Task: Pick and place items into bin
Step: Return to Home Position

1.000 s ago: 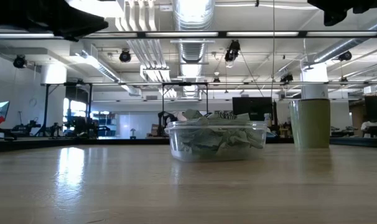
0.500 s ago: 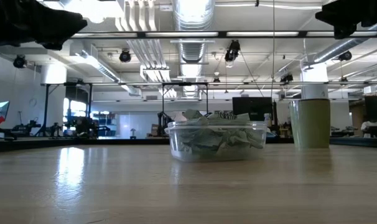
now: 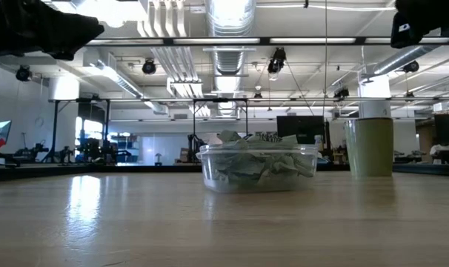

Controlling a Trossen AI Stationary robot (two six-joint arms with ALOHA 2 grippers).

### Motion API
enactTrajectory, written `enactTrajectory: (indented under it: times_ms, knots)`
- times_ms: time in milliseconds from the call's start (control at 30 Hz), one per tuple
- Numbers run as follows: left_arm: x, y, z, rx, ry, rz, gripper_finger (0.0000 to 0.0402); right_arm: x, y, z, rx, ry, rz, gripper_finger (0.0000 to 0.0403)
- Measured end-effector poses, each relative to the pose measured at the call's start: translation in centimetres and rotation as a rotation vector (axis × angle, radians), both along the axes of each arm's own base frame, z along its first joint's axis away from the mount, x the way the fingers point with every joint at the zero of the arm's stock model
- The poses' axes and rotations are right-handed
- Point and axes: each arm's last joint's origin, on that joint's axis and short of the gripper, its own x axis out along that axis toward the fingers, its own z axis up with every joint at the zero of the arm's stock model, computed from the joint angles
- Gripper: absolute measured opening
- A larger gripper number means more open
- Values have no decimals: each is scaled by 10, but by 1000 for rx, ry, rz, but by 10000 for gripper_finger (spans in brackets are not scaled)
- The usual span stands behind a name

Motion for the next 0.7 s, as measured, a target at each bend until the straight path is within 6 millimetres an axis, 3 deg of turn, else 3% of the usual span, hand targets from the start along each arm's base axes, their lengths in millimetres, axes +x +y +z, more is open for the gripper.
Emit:
enactTrajectory:
  times_ms: [100,700]
  knots:
    - [1,0,-3,1,7,0,173,2,3,-4,-20,-14,68,114]
    - [5,1,-20,-10,39,67,173,6,-17,-7,-22,-11,-47,114]
